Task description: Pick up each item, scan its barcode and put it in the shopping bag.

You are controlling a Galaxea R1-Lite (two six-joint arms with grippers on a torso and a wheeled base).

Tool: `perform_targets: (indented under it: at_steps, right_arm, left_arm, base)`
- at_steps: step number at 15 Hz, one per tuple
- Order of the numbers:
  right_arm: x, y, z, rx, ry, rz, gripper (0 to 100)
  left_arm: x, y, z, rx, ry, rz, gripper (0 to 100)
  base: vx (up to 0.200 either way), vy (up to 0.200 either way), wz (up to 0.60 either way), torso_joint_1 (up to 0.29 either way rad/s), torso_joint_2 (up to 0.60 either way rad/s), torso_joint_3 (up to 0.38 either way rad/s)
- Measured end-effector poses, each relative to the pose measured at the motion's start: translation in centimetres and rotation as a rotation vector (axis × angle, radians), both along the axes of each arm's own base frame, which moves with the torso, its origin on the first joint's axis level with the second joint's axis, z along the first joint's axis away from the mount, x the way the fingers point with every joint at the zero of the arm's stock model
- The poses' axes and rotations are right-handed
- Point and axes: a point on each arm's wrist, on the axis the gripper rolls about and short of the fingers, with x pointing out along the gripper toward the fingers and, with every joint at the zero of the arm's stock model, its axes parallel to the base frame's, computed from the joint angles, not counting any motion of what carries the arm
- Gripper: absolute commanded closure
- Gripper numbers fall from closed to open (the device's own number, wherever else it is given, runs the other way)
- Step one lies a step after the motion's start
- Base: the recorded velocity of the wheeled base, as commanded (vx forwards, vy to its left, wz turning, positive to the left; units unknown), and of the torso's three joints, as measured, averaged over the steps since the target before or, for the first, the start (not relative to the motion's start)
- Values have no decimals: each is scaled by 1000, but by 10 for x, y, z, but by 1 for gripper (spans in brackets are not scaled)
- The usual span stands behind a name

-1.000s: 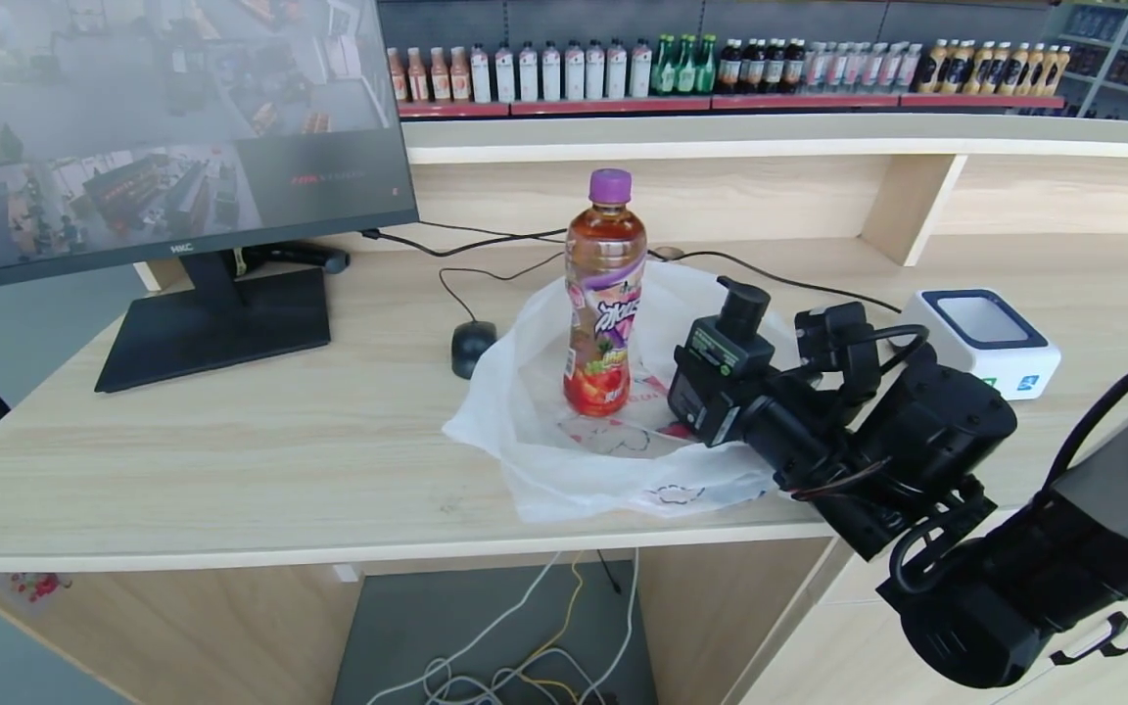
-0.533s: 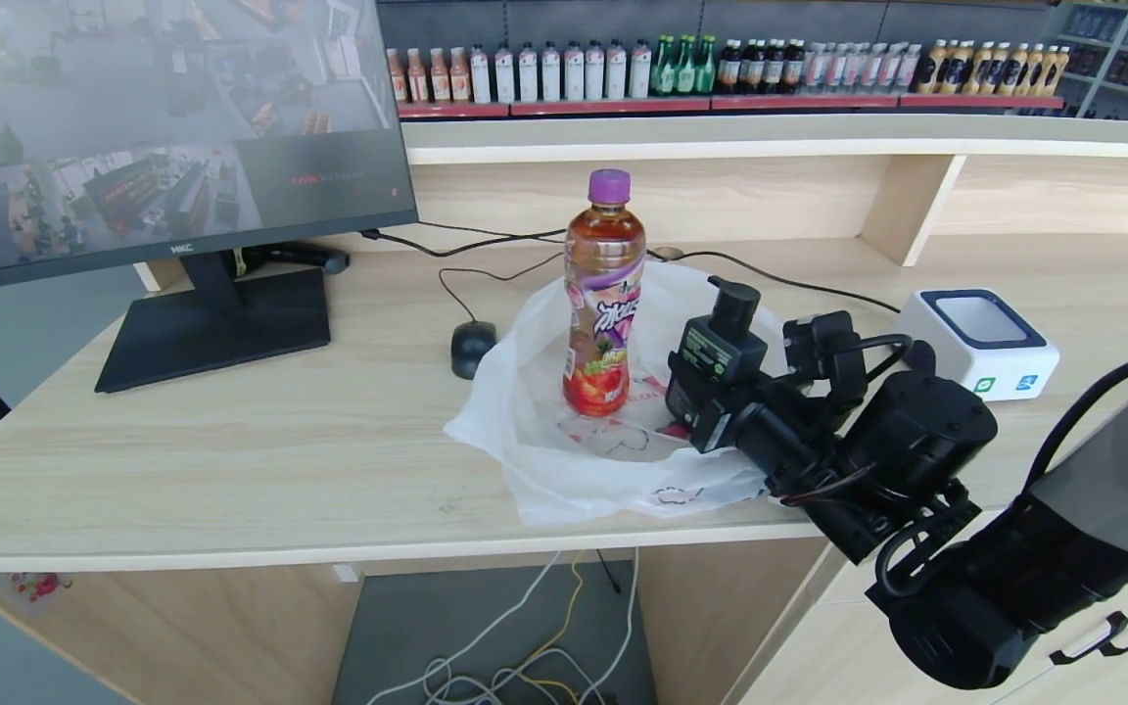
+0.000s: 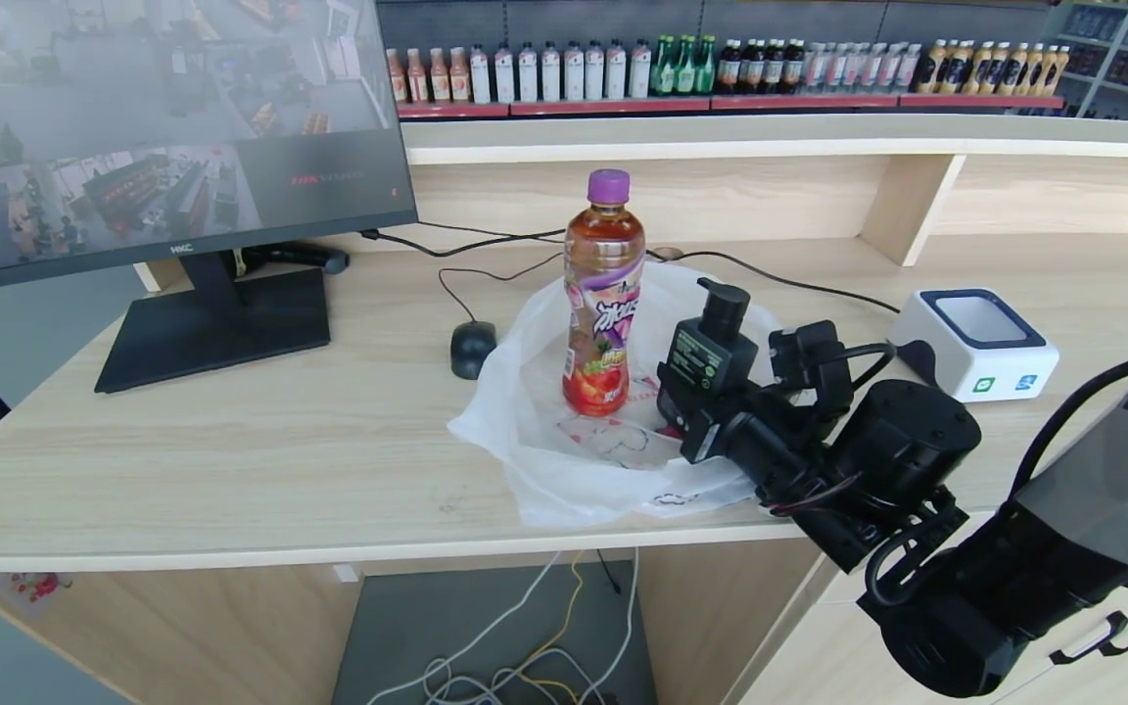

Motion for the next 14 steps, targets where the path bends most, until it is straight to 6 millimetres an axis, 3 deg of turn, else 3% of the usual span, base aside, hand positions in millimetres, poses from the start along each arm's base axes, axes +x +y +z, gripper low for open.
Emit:
perform_targets:
  at_steps: [5, 6, 14]
  right_arm:
    - [3, 2, 0, 6, -4, 2, 100]
    - [3, 2, 0, 6, -2, 2, 0]
    - [-4, -6, 14, 25, -28, -6, 0]
  left_arm:
    - [0, 0, 0, 0, 0, 1, 0]
    - [0, 0, 0, 0, 0, 0, 0]
    - [0, 0, 0, -1, 0, 0, 0]
  base:
    - [0, 0, 0, 0, 0, 0]
    - [0, 0, 0, 0, 0, 0]
    - [0, 0, 0, 0, 0, 0]
